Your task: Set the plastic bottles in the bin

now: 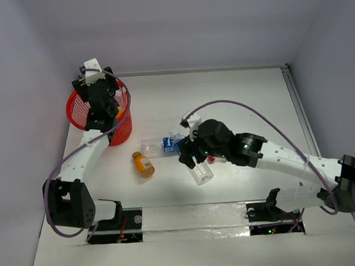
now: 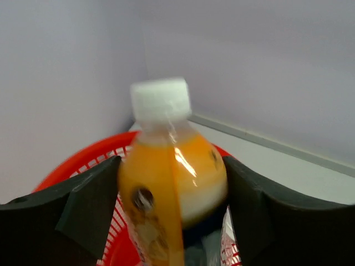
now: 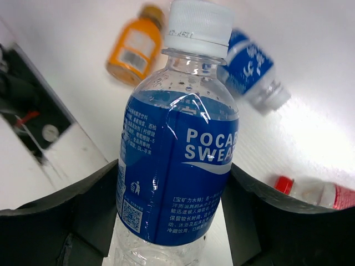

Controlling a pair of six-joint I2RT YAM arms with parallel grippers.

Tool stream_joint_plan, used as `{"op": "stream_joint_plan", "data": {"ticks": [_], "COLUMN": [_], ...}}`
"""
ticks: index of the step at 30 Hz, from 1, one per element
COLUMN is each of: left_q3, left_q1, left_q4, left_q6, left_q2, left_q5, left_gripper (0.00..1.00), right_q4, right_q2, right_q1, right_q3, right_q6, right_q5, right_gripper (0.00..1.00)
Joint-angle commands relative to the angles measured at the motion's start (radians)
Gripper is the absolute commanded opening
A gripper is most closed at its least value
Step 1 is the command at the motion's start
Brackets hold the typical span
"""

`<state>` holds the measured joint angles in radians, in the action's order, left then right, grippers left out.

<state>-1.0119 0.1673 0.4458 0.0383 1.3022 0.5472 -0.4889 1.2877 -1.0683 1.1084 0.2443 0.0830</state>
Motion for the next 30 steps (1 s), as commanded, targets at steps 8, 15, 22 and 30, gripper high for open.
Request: {"op": "stream_joint_plan", "data": {"ticks": [8,15,22,30], "left_q3": [-0.105,-0.310,-0.308,-0.195], "left_q1": [-0.009,-0.021,-0.031,-0.031], "left_q4": [0.018,-0.294,-0.444,-0.521], "left_q6": [0.008,-0.246,-0.443,-0.482], "left_q2": [-0.030,-0.122,-0.331,-0.507], "left_q5": [0.089,-0.081,-0.432,-0.582], "left_gripper": [0.99,0.99,0.97,0.97], "right_q4": [0.281,0.653,1.013,0.926], "right_q2": [-0.035,0.087,0.349,0.827], "right_q1": [-0.007,-0.007,-0.007,0.002], "right_q3": [0.202,0.280,0.431,1.028], "right_q6": [0.018,0.111,0.205,0.123], "right_q5": [-0.037,-0.061,0.075,0.176], "right_gripper": [0.61,0.61,0.60,0.57]}}
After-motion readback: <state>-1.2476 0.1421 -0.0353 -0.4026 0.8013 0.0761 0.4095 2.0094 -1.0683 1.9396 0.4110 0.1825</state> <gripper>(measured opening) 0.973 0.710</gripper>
